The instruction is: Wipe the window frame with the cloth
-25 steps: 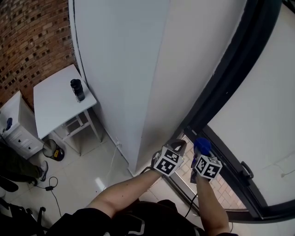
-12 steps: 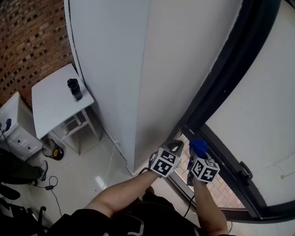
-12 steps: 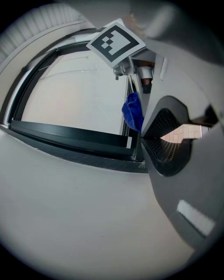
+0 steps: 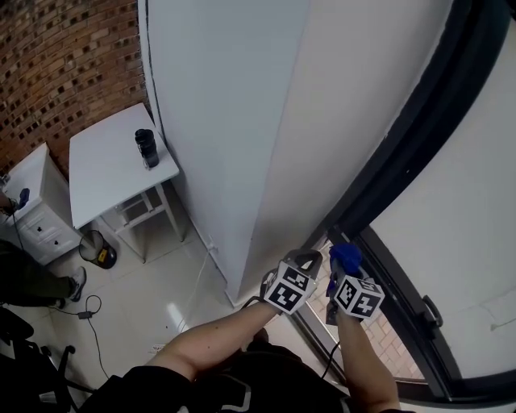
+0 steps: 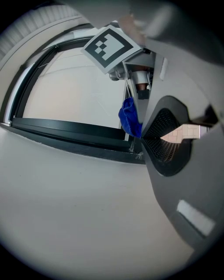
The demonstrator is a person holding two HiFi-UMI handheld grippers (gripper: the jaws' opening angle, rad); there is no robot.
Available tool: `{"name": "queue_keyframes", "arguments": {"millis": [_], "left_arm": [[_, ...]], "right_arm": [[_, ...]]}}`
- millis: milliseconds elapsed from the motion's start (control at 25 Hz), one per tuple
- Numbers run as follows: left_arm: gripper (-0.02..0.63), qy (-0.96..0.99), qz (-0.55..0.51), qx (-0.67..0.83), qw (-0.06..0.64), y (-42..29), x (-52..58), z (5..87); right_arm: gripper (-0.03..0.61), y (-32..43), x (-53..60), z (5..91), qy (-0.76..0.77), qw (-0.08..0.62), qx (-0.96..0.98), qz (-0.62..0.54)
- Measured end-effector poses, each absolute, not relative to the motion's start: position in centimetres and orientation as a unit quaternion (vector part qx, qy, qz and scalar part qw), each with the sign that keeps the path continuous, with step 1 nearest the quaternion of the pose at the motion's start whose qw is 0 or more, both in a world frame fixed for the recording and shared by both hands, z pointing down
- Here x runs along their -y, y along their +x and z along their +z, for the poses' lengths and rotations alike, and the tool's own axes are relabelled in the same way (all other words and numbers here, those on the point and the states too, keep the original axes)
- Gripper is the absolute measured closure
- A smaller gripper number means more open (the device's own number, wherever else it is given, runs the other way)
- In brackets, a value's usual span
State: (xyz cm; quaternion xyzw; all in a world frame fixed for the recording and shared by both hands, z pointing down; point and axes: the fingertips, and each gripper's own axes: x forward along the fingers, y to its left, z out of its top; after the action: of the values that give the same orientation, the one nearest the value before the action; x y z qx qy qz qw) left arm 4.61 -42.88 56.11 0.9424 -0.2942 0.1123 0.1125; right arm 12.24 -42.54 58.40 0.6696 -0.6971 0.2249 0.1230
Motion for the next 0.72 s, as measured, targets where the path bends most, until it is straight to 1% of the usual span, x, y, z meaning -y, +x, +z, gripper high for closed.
{"name": "queue_keyframes", "arguments": {"millis": [280,520,720], "left_arm": [[0.623,0.940,0.126,0.304,0.089,4.4,43.8,56.0],[0.623,0.939,0.123,0.308,0.094,4.5,44.5,55.9],[0.623,0.939,0.110,0.310,0.097,4.4,44.6,54.7]], "right_arm": [[0.436,11.9,45.4,57.4,0.666,0.111,0.704,0.221],[0.436,11.6,46.9,56.4,0.658,0.093,0.711,0.231],[0.436,11.6,47.0,54.9,0.657,0.093,0.710,0.235]]}}
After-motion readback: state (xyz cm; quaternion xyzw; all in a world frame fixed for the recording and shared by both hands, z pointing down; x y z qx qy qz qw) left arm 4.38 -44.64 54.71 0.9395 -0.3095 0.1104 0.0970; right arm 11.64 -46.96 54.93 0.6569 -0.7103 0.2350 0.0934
